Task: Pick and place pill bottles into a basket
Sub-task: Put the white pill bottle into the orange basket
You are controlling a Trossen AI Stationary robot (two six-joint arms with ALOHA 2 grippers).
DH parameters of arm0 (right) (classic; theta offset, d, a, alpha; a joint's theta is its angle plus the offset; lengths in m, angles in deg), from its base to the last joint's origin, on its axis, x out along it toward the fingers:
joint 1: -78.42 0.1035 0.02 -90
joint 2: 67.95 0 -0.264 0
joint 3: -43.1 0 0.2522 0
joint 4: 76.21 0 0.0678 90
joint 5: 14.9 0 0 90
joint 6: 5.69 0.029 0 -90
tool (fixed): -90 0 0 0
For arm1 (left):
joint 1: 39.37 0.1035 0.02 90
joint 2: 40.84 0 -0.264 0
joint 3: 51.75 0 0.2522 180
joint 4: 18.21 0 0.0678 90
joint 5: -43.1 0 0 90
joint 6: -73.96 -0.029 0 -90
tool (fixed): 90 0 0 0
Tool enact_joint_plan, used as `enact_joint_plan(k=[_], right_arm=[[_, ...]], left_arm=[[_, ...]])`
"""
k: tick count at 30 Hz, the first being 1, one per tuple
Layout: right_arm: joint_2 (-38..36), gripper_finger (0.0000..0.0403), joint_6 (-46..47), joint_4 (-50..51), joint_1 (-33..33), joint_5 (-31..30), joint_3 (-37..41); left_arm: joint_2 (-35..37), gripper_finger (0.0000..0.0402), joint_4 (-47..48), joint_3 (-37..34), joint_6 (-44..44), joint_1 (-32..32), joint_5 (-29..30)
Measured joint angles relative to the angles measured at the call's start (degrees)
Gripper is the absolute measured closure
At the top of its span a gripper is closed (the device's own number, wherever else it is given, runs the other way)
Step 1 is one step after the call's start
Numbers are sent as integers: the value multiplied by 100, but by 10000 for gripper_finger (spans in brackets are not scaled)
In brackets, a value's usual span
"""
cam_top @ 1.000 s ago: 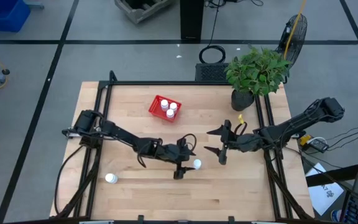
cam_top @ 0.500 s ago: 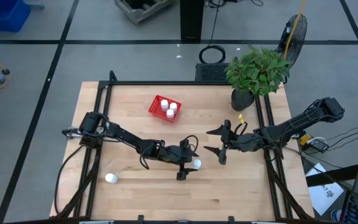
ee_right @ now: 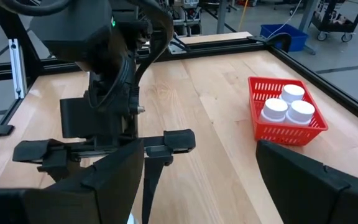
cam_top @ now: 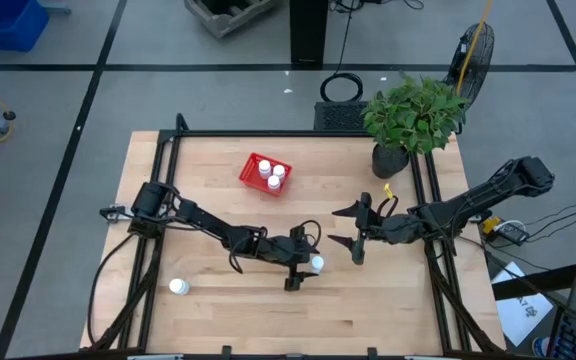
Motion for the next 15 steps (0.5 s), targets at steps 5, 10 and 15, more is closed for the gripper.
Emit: enact_joint_plan(k=[5, 10, 15], right_arm=[[0, 99, 0, -1, 0, 0, 0], [0, 99, 0, -1, 0, -4, 0], [0, 99, 0, -1, 0, -9, 0]], left_arm=[[0, 132, 20, 0, 0, 11, 0], [-2, 202, 13, -2, 7, 11, 2], [-2, 241, 9, -1, 81, 41, 1]])
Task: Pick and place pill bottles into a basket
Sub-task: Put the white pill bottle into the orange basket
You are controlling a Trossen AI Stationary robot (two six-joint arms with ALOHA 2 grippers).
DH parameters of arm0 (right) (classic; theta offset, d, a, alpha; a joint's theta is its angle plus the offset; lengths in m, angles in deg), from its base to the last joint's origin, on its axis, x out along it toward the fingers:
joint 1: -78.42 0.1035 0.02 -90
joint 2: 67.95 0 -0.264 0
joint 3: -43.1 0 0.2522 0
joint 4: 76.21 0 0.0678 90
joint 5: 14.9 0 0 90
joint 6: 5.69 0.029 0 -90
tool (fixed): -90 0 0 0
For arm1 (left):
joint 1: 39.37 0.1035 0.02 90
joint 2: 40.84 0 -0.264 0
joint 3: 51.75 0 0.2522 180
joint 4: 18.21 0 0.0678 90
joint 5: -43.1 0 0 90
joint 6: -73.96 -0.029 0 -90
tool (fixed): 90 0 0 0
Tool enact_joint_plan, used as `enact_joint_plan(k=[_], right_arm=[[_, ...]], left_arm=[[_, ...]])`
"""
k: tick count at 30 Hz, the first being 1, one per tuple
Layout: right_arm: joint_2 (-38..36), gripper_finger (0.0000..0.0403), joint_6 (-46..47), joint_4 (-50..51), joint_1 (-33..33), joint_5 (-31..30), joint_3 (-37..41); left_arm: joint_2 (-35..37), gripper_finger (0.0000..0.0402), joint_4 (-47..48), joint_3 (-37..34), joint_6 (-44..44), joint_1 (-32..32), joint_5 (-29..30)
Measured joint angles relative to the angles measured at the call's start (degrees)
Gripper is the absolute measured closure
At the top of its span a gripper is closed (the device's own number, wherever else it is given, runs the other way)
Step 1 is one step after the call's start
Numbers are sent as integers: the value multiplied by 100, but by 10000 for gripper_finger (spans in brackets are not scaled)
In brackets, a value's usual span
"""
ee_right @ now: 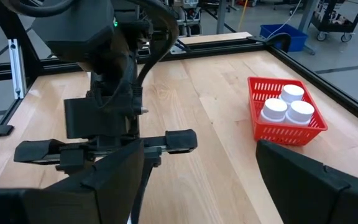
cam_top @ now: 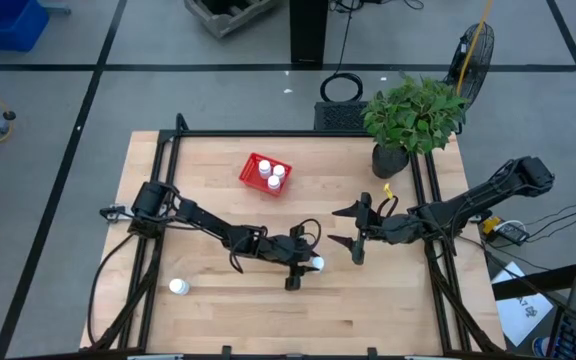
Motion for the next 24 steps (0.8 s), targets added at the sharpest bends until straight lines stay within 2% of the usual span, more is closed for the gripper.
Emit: enact_joint_plan(k=[7, 10, 17, 24], right_arm=[[0, 99, 0, 0, 0, -4, 0], [0, 99, 0, 2, 0, -4, 0], [2, 99, -9, -48, 0, -7, 109], [2, 99, -146, -702, 0, 2, 457]], left_arm=[[4, 241, 8, 1, 72, 112, -171], [155, 241, 314, -4, -43, 152, -175], [972, 241, 1362, -61, -205, 295, 50], [1935, 241, 1724, -510, -398, 477, 583]])
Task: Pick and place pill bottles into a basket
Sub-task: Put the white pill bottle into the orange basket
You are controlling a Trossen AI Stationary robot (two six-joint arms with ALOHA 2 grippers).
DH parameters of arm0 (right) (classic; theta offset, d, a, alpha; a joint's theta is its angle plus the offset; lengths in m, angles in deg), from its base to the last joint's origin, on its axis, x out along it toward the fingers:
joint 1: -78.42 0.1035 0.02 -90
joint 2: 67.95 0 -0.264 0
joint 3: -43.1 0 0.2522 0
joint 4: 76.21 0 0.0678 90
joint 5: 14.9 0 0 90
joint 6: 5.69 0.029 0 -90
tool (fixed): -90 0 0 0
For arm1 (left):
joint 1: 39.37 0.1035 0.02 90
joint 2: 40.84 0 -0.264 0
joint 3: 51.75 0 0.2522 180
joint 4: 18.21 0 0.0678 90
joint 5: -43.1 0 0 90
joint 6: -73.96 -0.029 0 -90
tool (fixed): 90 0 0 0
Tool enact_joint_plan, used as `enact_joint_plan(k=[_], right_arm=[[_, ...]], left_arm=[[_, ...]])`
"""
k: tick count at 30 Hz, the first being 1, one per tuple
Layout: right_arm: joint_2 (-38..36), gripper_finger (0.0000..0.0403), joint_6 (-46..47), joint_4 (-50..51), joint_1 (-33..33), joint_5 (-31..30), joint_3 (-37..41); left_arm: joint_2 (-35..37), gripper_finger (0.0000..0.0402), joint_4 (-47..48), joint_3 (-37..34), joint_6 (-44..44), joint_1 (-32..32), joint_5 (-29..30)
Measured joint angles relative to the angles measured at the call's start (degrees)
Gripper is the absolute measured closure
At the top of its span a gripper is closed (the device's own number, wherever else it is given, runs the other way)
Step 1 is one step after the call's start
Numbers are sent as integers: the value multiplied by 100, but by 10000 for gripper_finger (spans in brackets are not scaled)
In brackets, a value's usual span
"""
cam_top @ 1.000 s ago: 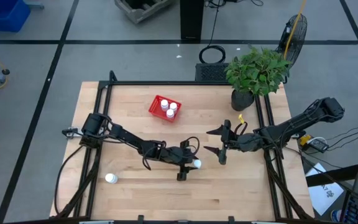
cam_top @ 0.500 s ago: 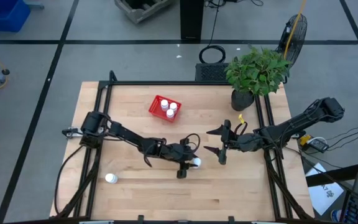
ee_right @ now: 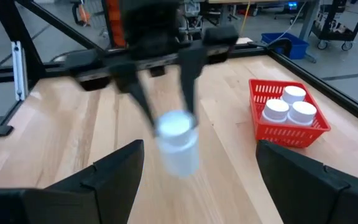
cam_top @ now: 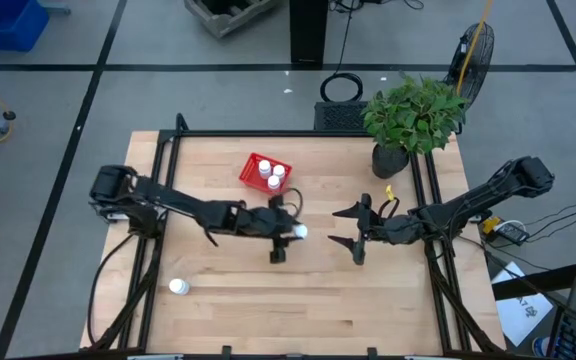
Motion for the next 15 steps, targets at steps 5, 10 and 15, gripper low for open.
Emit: enact_joint_plan(k=[5, 10, 15], right_arm=[[1, 99, -25, -63, 0, 8, 31], [0, 99, -103, -63, -1, 9, 33], [0, 99, -137, -71, 0, 0, 33]], left_arm=[[877, 241, -93, -798, 77, 263, 443], [1725, 241, -683, -1708, 294, 663, 1010], [2141, 241, -884, -2367, 522, 1069, 1605]])
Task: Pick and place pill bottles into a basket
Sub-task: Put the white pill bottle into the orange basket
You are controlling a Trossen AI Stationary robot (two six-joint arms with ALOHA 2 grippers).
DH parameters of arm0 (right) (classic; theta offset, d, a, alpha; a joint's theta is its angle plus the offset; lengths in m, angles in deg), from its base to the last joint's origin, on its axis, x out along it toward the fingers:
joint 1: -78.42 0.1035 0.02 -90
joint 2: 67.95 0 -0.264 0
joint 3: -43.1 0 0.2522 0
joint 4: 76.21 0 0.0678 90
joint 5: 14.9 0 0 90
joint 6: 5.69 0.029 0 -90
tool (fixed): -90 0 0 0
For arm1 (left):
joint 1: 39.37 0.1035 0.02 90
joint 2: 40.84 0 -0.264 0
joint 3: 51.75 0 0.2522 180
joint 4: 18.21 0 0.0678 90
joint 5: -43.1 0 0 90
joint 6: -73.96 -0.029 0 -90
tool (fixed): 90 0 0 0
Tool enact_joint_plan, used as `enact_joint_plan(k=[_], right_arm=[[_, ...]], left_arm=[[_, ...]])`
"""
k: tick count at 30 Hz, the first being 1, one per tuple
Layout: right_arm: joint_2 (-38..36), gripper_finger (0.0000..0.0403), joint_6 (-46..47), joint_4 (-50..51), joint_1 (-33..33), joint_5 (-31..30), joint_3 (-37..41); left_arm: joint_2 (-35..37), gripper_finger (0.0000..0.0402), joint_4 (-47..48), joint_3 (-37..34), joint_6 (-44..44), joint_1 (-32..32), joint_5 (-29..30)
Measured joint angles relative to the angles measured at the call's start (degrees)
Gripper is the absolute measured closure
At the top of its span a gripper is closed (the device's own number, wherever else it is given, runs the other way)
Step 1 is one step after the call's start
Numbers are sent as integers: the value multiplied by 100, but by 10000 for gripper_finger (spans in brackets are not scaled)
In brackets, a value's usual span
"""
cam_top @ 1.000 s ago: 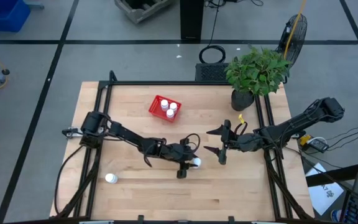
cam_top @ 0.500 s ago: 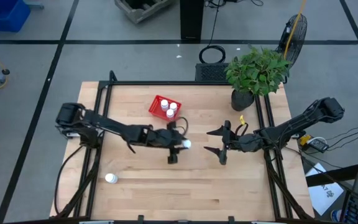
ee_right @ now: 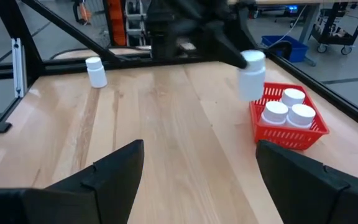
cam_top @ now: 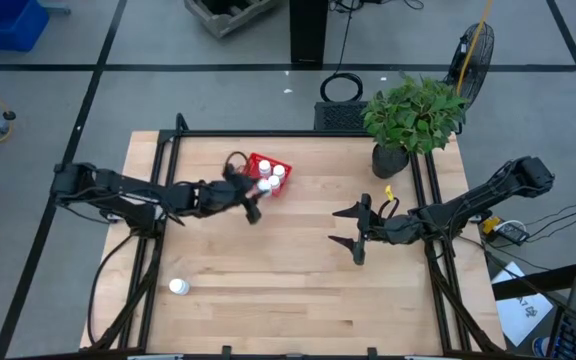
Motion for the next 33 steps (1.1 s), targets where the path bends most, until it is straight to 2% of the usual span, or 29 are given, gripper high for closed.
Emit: enact_joint_plan(k=[2, 7, 11, 18, 28, 33], right_arm=[[0, 99, -8, -50, -1, 0, -1], [0, 99, -14, -79, -1, 11, -2], [0, 99, -11, -77, 0, 11, -2], [0, 99, -12, -75, 0, 11, -2], [0, 99, -14, -73, 0, 13, -2], [0, 99, -7, -77, 0, 13, -2]], left_arm=[[28, 241, -59, -195, 262, 194, 269], [22, 241, -729, -593, 797, 703, 370], [22, 241, -884, -684, 831, 1011, 99], [-85, 241, -870, -686, 868, 1135, -322], [-90, 241, -925, -686, 854, 1131, -331], [-357, 241, -1150, -686, 837, 1141, -453]])
